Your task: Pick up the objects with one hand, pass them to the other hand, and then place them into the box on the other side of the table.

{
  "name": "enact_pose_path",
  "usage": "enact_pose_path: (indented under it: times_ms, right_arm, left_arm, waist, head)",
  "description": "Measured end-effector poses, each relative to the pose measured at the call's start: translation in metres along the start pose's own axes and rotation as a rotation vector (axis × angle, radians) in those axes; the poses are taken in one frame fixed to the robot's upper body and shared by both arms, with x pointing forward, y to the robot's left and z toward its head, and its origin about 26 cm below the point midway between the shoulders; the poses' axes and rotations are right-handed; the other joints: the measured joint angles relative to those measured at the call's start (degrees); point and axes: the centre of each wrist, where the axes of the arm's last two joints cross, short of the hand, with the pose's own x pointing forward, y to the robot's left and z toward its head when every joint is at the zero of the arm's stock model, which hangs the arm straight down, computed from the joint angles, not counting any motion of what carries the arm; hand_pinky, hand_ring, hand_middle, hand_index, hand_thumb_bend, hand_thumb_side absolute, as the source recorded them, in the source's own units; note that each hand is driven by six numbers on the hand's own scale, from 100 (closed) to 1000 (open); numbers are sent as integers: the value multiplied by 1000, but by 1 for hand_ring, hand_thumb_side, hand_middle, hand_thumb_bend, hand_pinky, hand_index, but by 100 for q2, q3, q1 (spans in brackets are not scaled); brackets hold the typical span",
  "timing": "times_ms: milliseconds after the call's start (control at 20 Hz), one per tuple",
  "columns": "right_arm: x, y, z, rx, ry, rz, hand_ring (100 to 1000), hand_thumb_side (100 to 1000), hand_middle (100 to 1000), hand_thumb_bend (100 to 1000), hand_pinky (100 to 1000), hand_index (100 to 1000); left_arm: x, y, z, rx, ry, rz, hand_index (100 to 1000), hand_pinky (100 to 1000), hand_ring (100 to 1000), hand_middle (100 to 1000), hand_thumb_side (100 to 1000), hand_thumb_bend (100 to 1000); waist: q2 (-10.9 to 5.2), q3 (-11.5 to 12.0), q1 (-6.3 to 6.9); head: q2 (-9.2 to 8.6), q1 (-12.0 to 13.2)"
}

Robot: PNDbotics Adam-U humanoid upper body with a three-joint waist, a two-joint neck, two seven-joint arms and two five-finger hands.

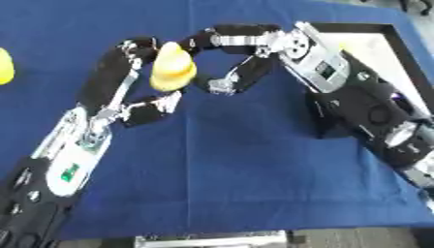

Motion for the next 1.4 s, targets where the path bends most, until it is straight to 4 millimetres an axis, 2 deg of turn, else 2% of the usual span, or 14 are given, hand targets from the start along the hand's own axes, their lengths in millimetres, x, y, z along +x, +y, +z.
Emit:
enact_pose_path:
  times_ms: [200,250,500,700,850,1050,1200,1400]
  right_arm:
    - [0,-1,-1,4,0,1,1000,543,726,100,907,941]
    - [0,-1,-1,5,0,1,1000,498,727,100,907,941]
    - [1,-2,-2,13,0,-9,1000,458,719,100,906,935]
    - [1,-2,-2,21,0,-33,1000,433,678,100,896,890]
    - [2,-3,-2,26,-3,-46,1000,413,606,100,884,826]
    - [3,-5,-1,28,-5,-59,1000,343,544,100,859,766]
    - [4,-5,-1,27,-11,-82,1000,333,547,100,845,772]
    - [4,-7,1,27,-18,-110,1000,252,544,100,839,753]
  left_arm:
    - [0,-1,1,1,2,2,558,732,564,494,190,100]
    - [0,-1,1,1,1,2,558,732,565,495,188,100]
    - [0,-2,2,0,2,5,558,731,564,494,187,100]
    - [0,-4,2,0,3,8,560,731,563,494,195,100]
    - [-1,-4,2,3,3,10,564,731,564,494,199,100]
    - [0,-5,1,9,-3,12,571,731,564,495,200,100]
    - [1,-5,1,12,-5,13,574,730,564,495,200,100]
    - [2,-5,0,16,-9,14,575,730,564,495,198,100]
  waist:
    - [29,-4,0]
    - [29,-5,0]
    - [29,-7,0]
    - [29,-13,0]
    - [29,-21,0]
    - [29,-33,0]
    - [29,-39,0]
    - [29,-52,0]
  head:
    - [0,-9]
    - [0,-17]
    - [0,-42]
    - [1,-51]
    - [1,-54]
    - [1,-66]
    - [1,-68]
    - [1,-76]
